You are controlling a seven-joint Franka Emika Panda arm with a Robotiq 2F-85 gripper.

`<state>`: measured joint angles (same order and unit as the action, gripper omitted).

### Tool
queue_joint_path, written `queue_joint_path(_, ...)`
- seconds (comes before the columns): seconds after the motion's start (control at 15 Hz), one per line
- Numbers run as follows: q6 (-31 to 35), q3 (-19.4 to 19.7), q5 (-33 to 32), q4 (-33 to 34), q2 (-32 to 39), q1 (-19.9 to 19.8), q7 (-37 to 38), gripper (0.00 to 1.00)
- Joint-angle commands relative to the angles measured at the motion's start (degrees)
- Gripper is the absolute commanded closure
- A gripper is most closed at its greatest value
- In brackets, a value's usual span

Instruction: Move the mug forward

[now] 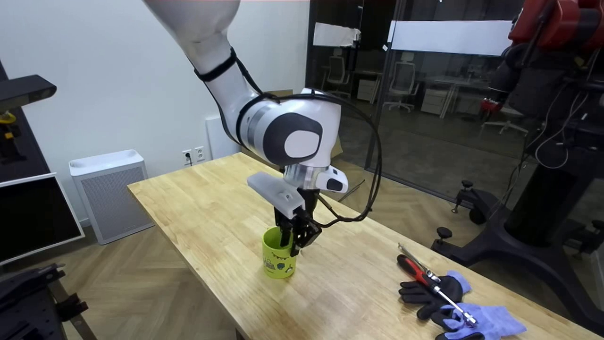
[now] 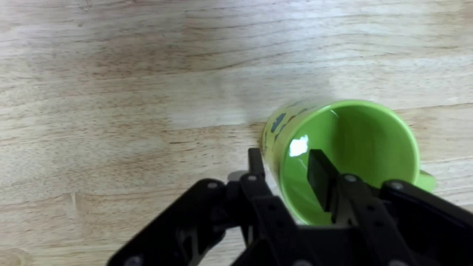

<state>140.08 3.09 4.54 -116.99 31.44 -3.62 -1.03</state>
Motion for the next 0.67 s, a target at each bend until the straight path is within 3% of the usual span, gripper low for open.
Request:
queue_joint_path(0.0,2.40,0.81,-1.07,-3.82,-4.88,0.79,2.99,0.30)
queue_joint_path(0.27,2.86,1.28,-1.00,-4.83,-9.02,0.80,4.22,0.04)
queue_joint_path(0.6,2.59,1.71,-0.82,-5.20,-13.45,0.77,6.76,0.00)
